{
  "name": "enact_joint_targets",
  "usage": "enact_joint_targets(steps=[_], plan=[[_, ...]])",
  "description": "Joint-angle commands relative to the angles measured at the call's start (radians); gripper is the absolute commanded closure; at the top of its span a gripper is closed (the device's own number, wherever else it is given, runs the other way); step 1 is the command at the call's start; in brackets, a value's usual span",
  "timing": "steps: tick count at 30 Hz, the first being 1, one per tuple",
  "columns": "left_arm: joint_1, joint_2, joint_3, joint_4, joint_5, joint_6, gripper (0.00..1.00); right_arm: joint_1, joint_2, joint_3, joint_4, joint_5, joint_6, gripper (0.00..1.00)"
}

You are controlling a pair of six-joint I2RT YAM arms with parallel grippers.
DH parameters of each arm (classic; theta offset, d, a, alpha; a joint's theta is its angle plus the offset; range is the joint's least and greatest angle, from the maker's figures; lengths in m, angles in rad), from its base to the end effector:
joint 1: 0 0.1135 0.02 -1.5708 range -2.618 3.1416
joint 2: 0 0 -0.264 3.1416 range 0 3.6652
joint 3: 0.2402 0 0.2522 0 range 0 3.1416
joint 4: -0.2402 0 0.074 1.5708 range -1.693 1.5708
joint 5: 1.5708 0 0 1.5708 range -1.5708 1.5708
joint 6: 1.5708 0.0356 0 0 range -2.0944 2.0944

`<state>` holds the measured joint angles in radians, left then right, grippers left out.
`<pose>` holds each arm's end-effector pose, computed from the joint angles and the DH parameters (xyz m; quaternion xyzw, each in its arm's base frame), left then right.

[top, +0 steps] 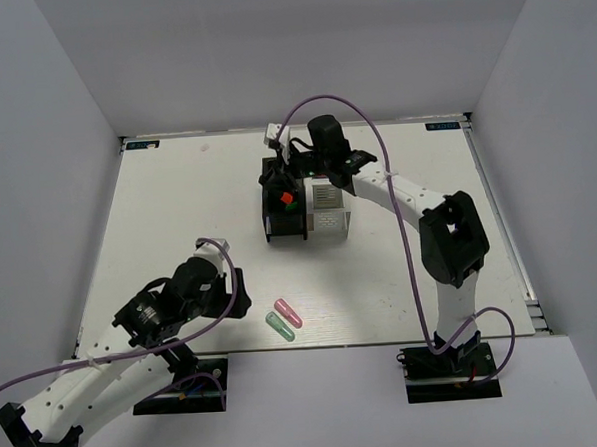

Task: Sort the stationery into containers
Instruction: Place the stationery in the storage box.

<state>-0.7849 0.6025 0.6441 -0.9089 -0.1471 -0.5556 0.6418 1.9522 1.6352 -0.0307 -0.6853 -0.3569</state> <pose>0.0853 -0.0779 0.2500 0.0820 0.9330 -0.1594 0.3121 0.3592 0.2965 0.3046 -0.5386 0.5846 0.3491 0.4962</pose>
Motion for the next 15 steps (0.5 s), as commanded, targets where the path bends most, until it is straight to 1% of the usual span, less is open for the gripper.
enact_joint_targets(steps=[1, 2, 3, 4, 5, 6, 8, 9, 10, 11, 12, 13, 14, 15], plan=[[0.000, 0.032, 0.008, 0.047, 0.020, -0.009, 0.14, -0.007, 0.007, -0.029, 0.038, 0.007, -0.053, 0.94], [0.003, 0.046, 0.005, 0.053, 0.026, -0.010, 0.20, -0.008, 0.010, -0.031, 0.032, 0.007, -0.056, 0.88], [0.001, 0.058, 0.003, 0.060, 0.043, -0.013, 0.24, -0.008, 0.008, -0.029, 0.032, 0.010, -0.056, 0.67], [0.003, 0.066, 0.002, 0.085, 0.061, -0.018, 0.30, -0.008, 0.004, -0.029, 0.032, 0.007, -0.057, 0.55], [0.003, 0.098, 0.002, 0.091, 0.067, -0.023, 0.37, -0.010, 0.004, -0.029, -0.001, 0.004, -0.066, 0.46], [0.001, 0.112, 0.002, 0.096, 0.075, -0.036, 0.55, -0.008, -0.007, -0.032, -0.005, 0.010, -0.060, 0.42], [-0.002, 0.156, 0.006, 0.116, 0.095, -0.036, 0.74, -0.011, -0.016, -0.034, -0.009, 0.003, -0.042, 0.41], [-0.007, 0.169, 0.011, 0.123, 0.107, -0.040, 0.88, -0.011, -0.032, -0.034, -0.014, 0.001, -0.027, 0.41], [-0.010, 0.193, 0.020, 0.133, 0.122, -0.035, 0.92, -0.013, -0.056, -0.035, -0.021, 0.000, -0.008, 0.44], [-0.028, 0.227, 0.026, 0.131, 0.130, -0.029, 0.94, -0.014, -0.070, -0.035, -0.024, -0.005, 0.012, 0.48], [-0.036, 0.241, 0.040, 0.131, 0.129, -0.023, 0.94, -0.016, -0.097, -0.032, -0.029, -0.013, 0.060, 0.55], [-0.042, 0.278, 0.058, 0.136, 0.129, -0.008, 0.87, -0.022, -0.133, -0.034, -0.087, -0.008, 0.099, 0.84], [-0.069, 0.314, 0.066, 0.142, 0.144, 0.012, 0.79, -0.024, -0.165, -0.008, -0.124, 0.007, 0.114, 1.00], [-0.080, 0.345, 0.078, 0.145, 0.146, 0.026, 0.67, -0.021, -0.179, 0.009, -0.164, 0.027, 0.157, 1.00]])
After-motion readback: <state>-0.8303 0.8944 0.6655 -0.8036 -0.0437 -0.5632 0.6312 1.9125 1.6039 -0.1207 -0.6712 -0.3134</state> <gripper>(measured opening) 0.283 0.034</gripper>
